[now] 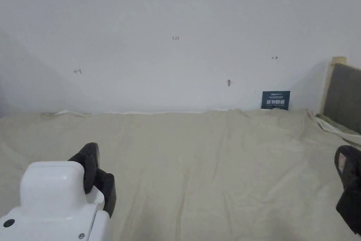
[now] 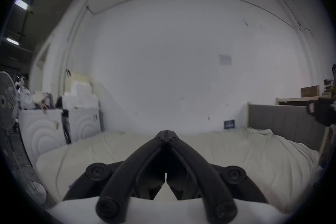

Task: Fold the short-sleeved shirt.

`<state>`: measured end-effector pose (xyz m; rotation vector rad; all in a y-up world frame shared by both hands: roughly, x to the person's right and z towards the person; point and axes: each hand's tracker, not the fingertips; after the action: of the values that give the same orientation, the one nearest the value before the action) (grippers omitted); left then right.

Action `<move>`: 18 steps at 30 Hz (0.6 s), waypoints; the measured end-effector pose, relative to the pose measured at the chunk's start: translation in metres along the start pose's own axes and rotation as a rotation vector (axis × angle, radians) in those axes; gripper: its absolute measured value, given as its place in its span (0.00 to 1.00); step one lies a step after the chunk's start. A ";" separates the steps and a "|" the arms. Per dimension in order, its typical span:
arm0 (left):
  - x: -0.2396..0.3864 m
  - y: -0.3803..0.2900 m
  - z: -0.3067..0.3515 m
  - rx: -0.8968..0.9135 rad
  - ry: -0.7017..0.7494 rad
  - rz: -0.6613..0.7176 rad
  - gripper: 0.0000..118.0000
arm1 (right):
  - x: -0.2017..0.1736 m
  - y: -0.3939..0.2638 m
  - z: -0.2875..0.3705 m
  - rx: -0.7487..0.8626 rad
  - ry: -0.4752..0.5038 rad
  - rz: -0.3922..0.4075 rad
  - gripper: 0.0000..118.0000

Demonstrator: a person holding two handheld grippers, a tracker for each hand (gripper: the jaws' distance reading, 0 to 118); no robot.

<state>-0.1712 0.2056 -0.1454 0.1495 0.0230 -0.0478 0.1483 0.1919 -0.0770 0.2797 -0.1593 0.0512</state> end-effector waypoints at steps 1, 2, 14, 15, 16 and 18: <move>0.004 0.002 0.004 0.008 0.018 -0.019 0.00 | 0.002 0.002 0.007 0.019 -0.019 0.011 0.01; 0.008 0.005 0.009 -0.004 0.016 -0.027 0.00 | 0.004 0.004 0.013 0.007 -0.043 0.015 0.01; 0.011 -0.016 0.030 -0.083 0.051 0.015 0.00 | 0.030 -0.029 0.033 -0.123 -0.189 0.028 0.01; 0.012 -0.017 0.031 -0.088 0.054 0.008 0.00 | 0.029 -0.027 0.035 -0.116 -0.188 0.039 0.01; 0.013 -0.018 0.031 -0.090 0.053 0.004 0.00 | 0.030 -0.026 0.036 -0.107 -0.171 0.051 0.01; 0.014 -0.018 0.032 -0.090 0.041 0.013 0.00 | 0.027 -0.023 0.037 -0.097 -0.160 0.076 0.01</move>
<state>-0.1576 0.1820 -0.1172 0.0602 0.0650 -0.0303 0.1711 0.1599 -0.0438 0.1803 -0.3309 0.0964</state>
